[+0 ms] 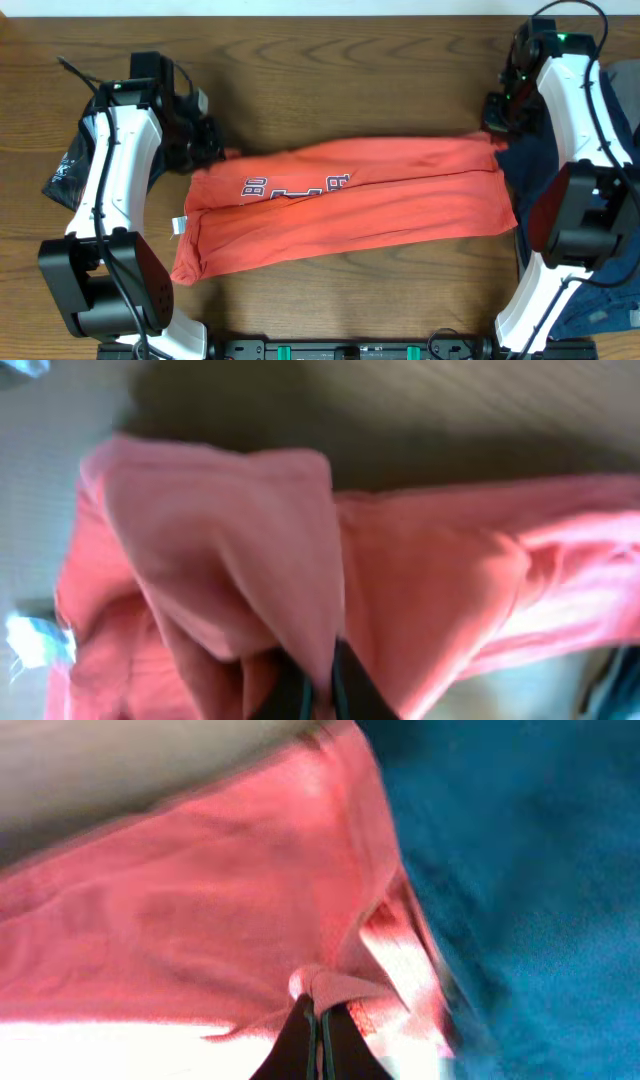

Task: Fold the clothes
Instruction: 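Fold the top edge down toward the hem with both grippers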

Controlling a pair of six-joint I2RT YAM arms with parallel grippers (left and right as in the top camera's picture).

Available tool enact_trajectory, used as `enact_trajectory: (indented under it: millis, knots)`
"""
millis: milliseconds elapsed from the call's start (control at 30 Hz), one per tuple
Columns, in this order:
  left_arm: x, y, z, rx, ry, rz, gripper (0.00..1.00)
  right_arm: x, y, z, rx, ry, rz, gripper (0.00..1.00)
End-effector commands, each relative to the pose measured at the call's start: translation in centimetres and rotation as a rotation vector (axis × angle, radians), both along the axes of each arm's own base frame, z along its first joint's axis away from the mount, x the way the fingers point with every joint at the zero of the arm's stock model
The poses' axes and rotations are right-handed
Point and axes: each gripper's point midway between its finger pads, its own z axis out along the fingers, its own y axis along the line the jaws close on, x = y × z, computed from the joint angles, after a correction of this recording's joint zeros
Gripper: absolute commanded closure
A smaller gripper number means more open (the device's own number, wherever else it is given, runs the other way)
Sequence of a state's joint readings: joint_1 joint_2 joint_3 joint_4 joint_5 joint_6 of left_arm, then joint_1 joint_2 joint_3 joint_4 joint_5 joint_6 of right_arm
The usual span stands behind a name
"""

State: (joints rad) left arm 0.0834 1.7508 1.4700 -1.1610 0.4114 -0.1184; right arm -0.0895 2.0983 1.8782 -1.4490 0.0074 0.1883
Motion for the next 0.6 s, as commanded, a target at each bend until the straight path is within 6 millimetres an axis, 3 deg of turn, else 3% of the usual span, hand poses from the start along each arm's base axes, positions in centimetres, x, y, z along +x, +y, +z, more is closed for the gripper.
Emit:
enact_trajectory:
  millis: [0,267,567]
  knots:
    - [-2.1,0.1,0.4,0.0,0.055,-0.059,0.94,-2.1,-3.9,1.3,-0.135,0.059,0.002,0.99]
    - [-6.8,1.1,0.0,0.061,0.244,-0.102,0.94,-6.4,-4.3,1.4,-0.109,0.234,-0.015,0.99]
    - [-11.1,0.7,-2.2,0.035,0.404,-0.129,0.94,-8.9,-3.6,-1.9,-0.091,0.334,0.014,0.99]
